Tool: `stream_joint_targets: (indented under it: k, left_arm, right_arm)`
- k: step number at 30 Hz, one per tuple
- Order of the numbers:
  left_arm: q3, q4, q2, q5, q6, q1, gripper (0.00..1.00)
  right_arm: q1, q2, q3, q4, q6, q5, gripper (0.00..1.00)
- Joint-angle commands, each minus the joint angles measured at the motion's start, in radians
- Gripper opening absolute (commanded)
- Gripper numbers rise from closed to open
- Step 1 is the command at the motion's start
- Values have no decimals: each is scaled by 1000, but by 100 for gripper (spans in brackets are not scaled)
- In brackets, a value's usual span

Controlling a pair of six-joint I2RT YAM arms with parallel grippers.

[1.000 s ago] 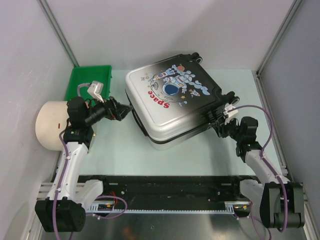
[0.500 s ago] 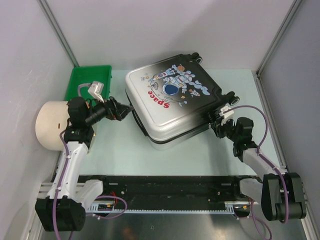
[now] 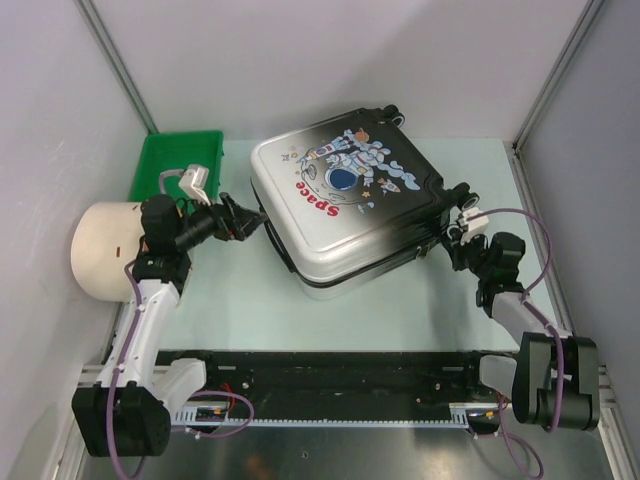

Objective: Open, take out, and arrange the luggage

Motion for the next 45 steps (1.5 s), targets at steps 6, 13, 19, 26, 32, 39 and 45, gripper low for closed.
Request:
stream_joint_targets:
  k: [6,13,19,26,32,39,45]
  left_arm:
    - [-25,36,26,-22,-46,5,92]
    - [-35,48,21,-16,-64,3,92]
    - [-35,54,17,-14,-70,5,92]
    - [-47,62,11,-11,-70,5,92]
    - [-58,65,12,-9,-80,5,92]
    - [-62,92,6,-3,-81,3,92]
    - [-68,103,8,-3,-89,5,92]
  right_arm:
    - [-111,55,114,-5,-25,-222,16]
    - [-34,-37,65,-122,-54,-213,31]
    - [30,4,60,-87,-34,-144,35]
    - [69,29,58,-64,-40,-139,39]
    - [69,12,48,-104,-59,-142,44]
    - [81,10,45,-76,-26,-139,51]
    - [83,24,43,-35,-8,-93,48]
